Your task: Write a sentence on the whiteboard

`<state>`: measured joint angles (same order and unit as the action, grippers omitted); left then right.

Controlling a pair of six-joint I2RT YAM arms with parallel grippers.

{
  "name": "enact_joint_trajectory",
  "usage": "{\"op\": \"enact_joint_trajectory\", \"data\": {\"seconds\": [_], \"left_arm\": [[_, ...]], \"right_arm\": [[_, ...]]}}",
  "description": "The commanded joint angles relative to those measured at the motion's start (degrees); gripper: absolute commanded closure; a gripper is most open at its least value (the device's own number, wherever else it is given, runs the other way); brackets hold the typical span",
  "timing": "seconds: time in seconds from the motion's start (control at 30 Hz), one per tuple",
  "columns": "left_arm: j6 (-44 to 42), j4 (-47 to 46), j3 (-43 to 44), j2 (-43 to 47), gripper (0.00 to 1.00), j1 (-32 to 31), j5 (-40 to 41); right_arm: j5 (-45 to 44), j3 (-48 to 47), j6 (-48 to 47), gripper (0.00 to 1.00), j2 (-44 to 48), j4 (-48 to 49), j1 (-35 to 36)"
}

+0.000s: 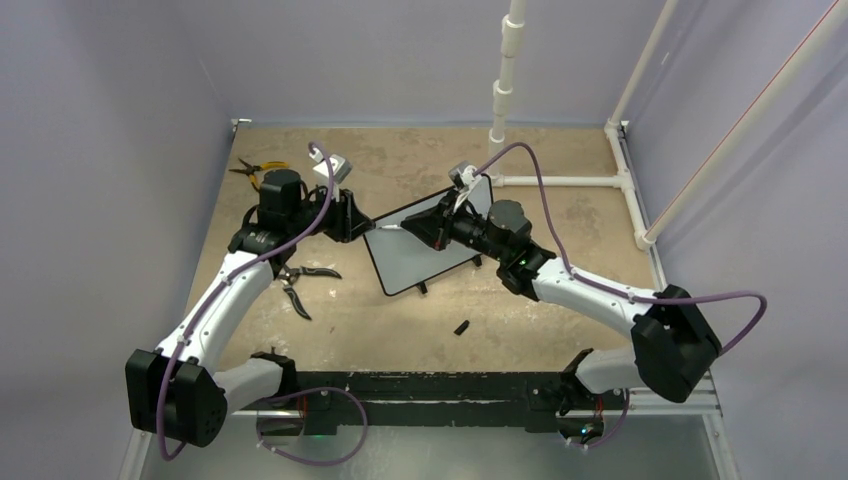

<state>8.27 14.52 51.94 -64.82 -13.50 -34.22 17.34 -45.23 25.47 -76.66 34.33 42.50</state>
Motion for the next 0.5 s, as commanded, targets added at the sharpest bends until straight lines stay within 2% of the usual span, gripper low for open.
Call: {"op": "enact_joint_trajectory", "data": {"seconds": [0.0, 0.47], "left_arm": [[-1.17, -1.84, -0.5, 1.58, 0.7, 0.49, -1.95], [-1.5, -1.77, -0.63, 1.13, 0.84, 0.49, -1.29]], "right_arm": [[-2.72, -3.38, -1.17, 1.0, -0.96, 2.07, 0.84], [-3.74, -4.99, -2.4, 1.0, -3.43, 0.81, 2.04]]}}
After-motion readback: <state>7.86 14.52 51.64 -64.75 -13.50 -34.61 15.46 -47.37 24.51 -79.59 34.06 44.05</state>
